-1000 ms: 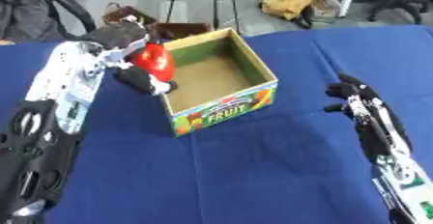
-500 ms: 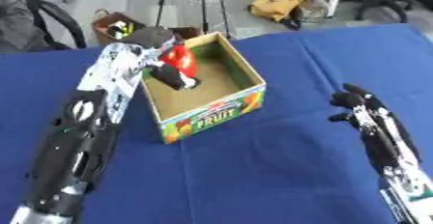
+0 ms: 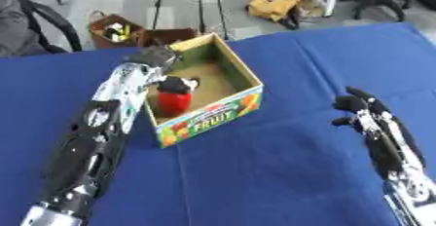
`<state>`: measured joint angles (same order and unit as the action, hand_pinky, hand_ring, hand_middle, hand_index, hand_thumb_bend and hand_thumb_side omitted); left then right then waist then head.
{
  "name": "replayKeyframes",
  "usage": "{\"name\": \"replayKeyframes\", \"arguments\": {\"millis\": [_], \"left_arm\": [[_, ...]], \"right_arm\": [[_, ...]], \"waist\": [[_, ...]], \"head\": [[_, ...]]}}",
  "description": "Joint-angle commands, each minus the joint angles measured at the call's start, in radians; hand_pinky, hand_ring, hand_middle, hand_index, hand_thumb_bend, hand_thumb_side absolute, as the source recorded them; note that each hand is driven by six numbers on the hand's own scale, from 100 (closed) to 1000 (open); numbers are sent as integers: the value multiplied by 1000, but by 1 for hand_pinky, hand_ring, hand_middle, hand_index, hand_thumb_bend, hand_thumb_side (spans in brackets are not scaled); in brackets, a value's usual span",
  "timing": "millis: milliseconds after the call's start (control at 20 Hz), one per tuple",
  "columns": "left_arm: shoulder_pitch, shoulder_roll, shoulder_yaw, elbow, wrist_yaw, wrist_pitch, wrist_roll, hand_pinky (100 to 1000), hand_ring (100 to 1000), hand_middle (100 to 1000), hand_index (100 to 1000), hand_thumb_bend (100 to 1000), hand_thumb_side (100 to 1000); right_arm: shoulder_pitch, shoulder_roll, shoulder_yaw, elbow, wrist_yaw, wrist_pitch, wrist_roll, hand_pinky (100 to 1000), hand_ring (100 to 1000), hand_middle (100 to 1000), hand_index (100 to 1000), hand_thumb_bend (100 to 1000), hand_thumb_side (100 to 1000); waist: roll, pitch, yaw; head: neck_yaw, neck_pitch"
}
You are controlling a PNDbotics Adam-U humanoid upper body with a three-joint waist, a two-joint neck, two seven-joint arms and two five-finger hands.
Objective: Pick up objects on the table and place them in the box.
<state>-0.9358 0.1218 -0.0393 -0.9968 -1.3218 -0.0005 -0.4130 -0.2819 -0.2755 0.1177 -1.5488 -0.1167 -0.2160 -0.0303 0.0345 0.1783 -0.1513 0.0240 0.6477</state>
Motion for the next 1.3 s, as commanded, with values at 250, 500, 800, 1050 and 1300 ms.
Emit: {"name": "replayKeyframes", "arguments": {"millis": [250,500,800,1050,1300], "left_arm": [[31,30,-31,-113,108,-71,119,925,891,916,921,217,1000],[101,40,-7,-246,191,-129,203,785,765,803,863,195,1000],[248,31,-11,-406,289,-162,301,624,620,685,814,155,1000],[385,3,-11,-505,373,-100,385,570,577,646,808,194,1000],[515,-3,-51,-597,454,-23,431,557,563,633,805,203,1000]], "right_arm": [[-7,-3,-9,-11,-5,-4,-1,619,786,724,892,100,695],[1,0,-18,-8,-5,-4,-10,620,786,724,892,100,695],[-2,-1,-25,-8,-3,-7,-17,620,786,724,892,100,696],[-5,-3,-29,-8,-2,-8,-21,620,786,724,892,100,696],[-5,-1,-23,-7,-3,-7,-16,620,786,723,892,100,697]], "waist": [[-13,-24,29],[-17,-28,59],[-15,-19,90],[-16,-13,116],[-19,-18,121]], "head": [[-18,-14],[-33,-10],[-54,-14],[-57,-14],[-51,-10]]}}
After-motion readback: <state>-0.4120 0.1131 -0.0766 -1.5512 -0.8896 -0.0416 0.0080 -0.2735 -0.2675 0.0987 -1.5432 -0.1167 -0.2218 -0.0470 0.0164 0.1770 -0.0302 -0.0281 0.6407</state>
